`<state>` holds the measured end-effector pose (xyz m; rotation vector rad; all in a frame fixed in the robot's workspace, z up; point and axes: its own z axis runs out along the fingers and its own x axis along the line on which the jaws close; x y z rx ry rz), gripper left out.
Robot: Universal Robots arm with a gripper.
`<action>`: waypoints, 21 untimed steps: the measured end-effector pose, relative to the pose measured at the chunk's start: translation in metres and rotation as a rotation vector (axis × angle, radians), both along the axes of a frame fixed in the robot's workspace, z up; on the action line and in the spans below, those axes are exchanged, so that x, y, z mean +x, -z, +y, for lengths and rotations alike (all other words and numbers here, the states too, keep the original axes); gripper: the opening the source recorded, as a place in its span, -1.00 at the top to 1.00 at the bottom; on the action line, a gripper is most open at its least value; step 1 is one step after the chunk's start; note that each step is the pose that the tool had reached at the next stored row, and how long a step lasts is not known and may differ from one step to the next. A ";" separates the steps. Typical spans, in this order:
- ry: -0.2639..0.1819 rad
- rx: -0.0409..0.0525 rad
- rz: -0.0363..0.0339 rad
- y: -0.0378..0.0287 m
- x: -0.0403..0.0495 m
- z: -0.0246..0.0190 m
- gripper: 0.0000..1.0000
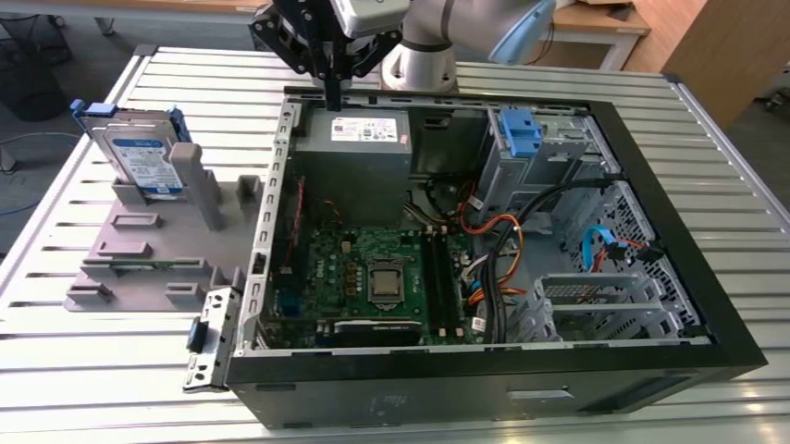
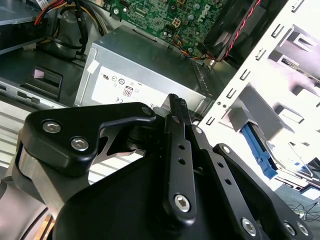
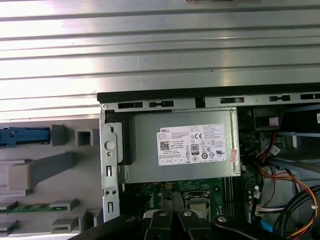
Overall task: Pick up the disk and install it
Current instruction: 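Reach for the disk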
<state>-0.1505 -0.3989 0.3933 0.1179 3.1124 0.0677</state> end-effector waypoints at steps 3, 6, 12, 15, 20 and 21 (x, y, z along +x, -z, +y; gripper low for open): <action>0.000 0.0000 0.0000 0.0000 -0.0002 0.0000 0.79; 0.000 0.0000 0.0000 0.0000 -0.0013 0.0000 0.79; 0.000 0.0000 -0.0001 0.0000 -0.0043 0.0000 0.79; 0.000 0.0000 -0.0001 0.0000 -0.0052 0.0000 0.79; 0.000 0.0000 -0.0001 0.0000 -0.0062 0.0000 0.79; 0.000 -0.0001 -0.0001 0.0000 -0.0065 0.0000 0.79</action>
